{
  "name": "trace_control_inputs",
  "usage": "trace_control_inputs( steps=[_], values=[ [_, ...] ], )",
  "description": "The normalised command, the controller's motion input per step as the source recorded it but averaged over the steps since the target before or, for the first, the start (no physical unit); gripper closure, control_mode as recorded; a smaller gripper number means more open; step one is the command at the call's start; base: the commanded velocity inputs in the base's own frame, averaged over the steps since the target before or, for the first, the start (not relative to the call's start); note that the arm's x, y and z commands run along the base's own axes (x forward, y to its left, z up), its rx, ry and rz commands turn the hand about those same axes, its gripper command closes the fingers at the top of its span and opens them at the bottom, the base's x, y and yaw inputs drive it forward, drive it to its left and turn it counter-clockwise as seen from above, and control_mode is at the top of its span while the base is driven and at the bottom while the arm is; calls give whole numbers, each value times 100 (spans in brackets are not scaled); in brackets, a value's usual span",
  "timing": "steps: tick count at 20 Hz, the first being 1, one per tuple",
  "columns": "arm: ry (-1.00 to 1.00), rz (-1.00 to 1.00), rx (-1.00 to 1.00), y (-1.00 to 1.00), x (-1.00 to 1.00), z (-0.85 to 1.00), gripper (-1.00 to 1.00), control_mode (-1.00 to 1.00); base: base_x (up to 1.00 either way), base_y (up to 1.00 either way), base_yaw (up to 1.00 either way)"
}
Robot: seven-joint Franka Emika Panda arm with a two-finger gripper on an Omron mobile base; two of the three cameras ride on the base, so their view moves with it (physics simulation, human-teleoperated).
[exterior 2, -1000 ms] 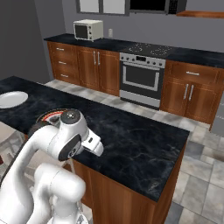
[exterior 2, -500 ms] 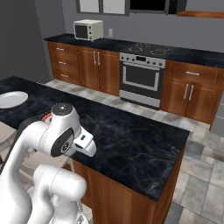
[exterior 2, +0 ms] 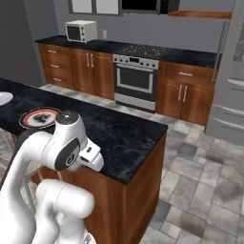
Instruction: Place two dumplings into each of the tupperware containers and then place the containers in the fridge.
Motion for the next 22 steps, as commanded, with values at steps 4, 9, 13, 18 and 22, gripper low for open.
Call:
trace_control_inputs(
  steps=[4, 9, 13, 18, 22],
  values=[
    [0, 0, 0, 0, 0, 0, 100, 100, 0, -100, -20],
    [0, 0, 0, 0, 0, 0, 100, 100, 0, -100, -17],
    [0, 0, 0, 0, 0, 0, 100, 100, 13, -92, -10],
    [0, 0, 0, 0, 0, 0, 100, 100, 46, -77, -2],
    [0, 0, 0, 0, 0, 0, 100, 100, 77, -64, 0]
  ],
)
